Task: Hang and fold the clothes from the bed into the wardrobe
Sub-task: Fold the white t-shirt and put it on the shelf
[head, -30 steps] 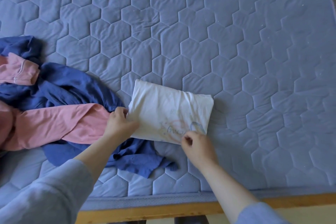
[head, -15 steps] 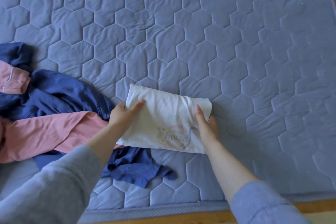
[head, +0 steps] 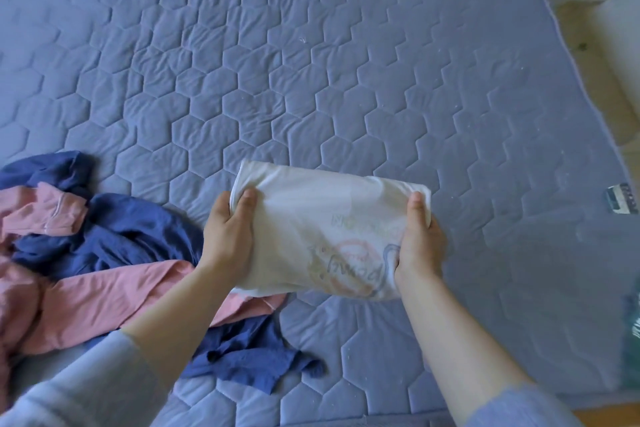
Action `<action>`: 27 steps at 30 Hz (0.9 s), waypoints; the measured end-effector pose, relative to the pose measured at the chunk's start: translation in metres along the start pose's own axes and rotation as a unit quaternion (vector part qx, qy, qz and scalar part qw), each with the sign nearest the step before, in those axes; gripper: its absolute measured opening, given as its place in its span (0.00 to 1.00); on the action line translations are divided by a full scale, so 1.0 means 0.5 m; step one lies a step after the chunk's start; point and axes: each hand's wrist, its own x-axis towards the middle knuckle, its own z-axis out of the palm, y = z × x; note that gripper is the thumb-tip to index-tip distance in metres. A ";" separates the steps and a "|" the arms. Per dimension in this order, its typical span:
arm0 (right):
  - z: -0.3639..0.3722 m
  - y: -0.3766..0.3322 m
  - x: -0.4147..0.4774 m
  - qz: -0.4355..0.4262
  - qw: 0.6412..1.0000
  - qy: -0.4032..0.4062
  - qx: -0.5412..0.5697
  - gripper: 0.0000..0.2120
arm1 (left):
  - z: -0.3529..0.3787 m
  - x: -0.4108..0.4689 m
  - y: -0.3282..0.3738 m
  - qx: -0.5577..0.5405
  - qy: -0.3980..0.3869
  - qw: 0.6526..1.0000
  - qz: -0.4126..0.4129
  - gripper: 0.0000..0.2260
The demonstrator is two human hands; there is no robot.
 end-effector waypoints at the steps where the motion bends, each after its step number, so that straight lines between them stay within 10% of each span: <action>1: -0.004 -0.039 -0.002 -0.014 1.000 -0.002 0.006 0.16 | 0.002 -0.007 0.036 -0.012 0.000 1.000 0.009 0.09; 12: -0.125 -0.594 -0.051 -0.184 0.975 -0.038 0.117 0.18 | 0.016 -0.180 0.560 -0.093 -0.001 0.978 0.188 0.09; 27: -0.507 -1.261 -0.334 -0.460 0.850 -0.045 0.253 0.27 | -0.047 -0.636 1.193 -0.187 -0.029 0.866 0.464 0.09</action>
